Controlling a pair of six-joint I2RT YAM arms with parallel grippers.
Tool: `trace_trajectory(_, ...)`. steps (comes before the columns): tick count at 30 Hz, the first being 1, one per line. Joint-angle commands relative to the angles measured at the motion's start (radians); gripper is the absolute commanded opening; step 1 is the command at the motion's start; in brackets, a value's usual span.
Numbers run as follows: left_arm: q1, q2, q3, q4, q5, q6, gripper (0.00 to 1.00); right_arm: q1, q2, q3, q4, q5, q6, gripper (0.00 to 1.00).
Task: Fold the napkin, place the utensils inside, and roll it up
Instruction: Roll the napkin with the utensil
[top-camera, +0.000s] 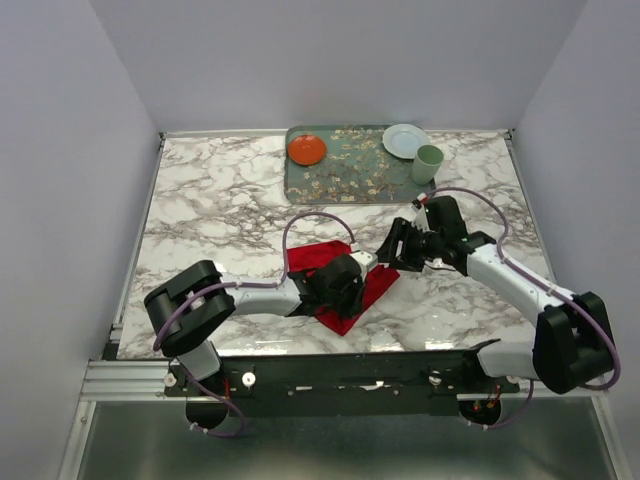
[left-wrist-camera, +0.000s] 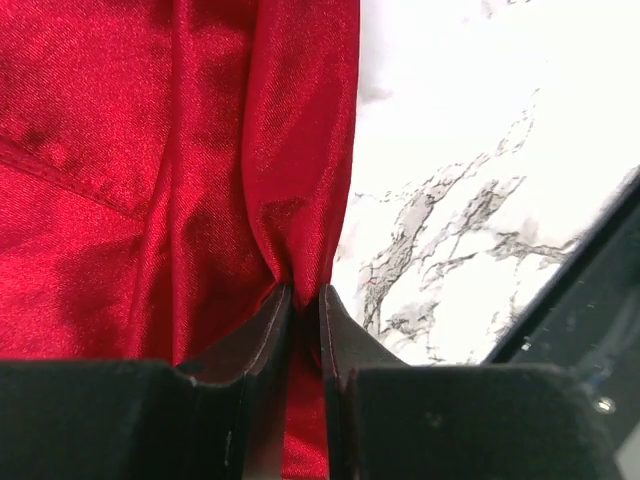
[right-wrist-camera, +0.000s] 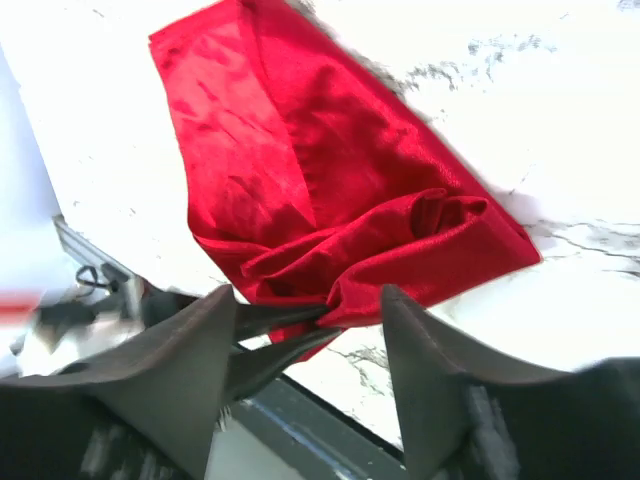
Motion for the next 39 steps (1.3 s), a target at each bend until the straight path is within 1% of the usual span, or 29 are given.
trace_trajectory(1, 0.050, -0.010, -0.065, -0.019, 0.186, -0.063, 0.00, -0.002, -0.087, 0.011, -0.073, 0.084, -0.005, 0.72)
trace_trajectory(2, 0.059, -0.013, -0.068, -0.014, 0.192, -0.065, 0.00, -0.002, -0.093, -0.006, -0.073, 0.090, 0.001, 0.76)
trace_trajectory(4, 0.066, -0.024, -0.074, 0.004, 0.212, -0.077, 0.00, -0.002, -0.106, -0.020, -0.071, 0.091, 0.012, 0.78)
trace_trajectory(5, 0.071, -0.030, -0.081, 0.013, 0.232, -0.083, 0.00, -0.001, -0.110, -0.041, -0.071, 0.099, 0.022, 0.81)
trace_trajectory(8, 0.100, -0.048, -0.115, 0.067, 0.287, -0.123, 0.00, -0.002, -0.124, -0.075, -0.053, 0.093, 0.057, 0.83)
trace_trajectory(14, 0.171, -0.094, -0.213, 0.250, 0.378, -0.210, 0.00, -0.001, -0.167, -0.190, 0.050, 0.036, 0.149, 0.84)
trace_trajectory(17, 0.188, -0.110, -0.233, 0.293, 0.395, -0.221, 0.00, -0.001, -0.172, -0.258, 0.128, -0.014, 0.174, 0.83)
trace_trajectory(19, 0.194, -0.116, -0.243, 0.331, 0.409, -0.238, 0.00, 0.019, -0.164, -0.284, 0.192, -0.030, 0.189, 0.82)
trace_trajectory(22, 0.198, -0.114, -0.238, 0.345, 0.418, -0.242, 0.00, 0.057, -0.132, -0.315, 0.267, -0.031, 0.225, 0.81)
trace_trajectory(25, 0.206, -0.119, -0.249, 0.391, 0.429, -0.264, 0.00, 0.074, -0.087, -0.330, 0.352, -0.034, 0.266, 0.78)
trace_trajectory(27, 0.211, -0.119, -0.247, 0.394, 0.436, -0.262, 0.00, 0.080, -0.074, -0.356, 0.422, -0.034, 0.300, 0.72)
trace_trajectory(31, 0.217, -0.116, -0.247, 0.408, 0.446, -0.267, 0.00, 0.090, -0.034, -0.375, 0.469, -0.027, 0.325, 0.68)
trace_trajectory(32, 0.218, -0.113, -0.246, 0.409, 0.449, -0.267, 0.00, 0.091, -0.025, -0.375, 0.478, -0.025, 0.331, 0.65)
trace_trajectory(35, 0.218, -0.102, -0.256, 0.437, 0.456, -0.278, 0.00, 0.105, 0.015, -0.359, 0.499, -0.031, 0.335, 0.60)
trace_trajectory(37, 0.220, -0.093, -0.261, 0.457, 0.466, -0.290, 0.00, 0.122, 0.023, -0.349, 0.504, -0.027, 0.338, 0.59)
trace_trajectory(39, 0.220, -0.088, -0.266, 0.463, 0.470, -0.295, 0.00, 0.130, 0.037, -0.345, 0.499, -0.022, 0.341, 0.53)
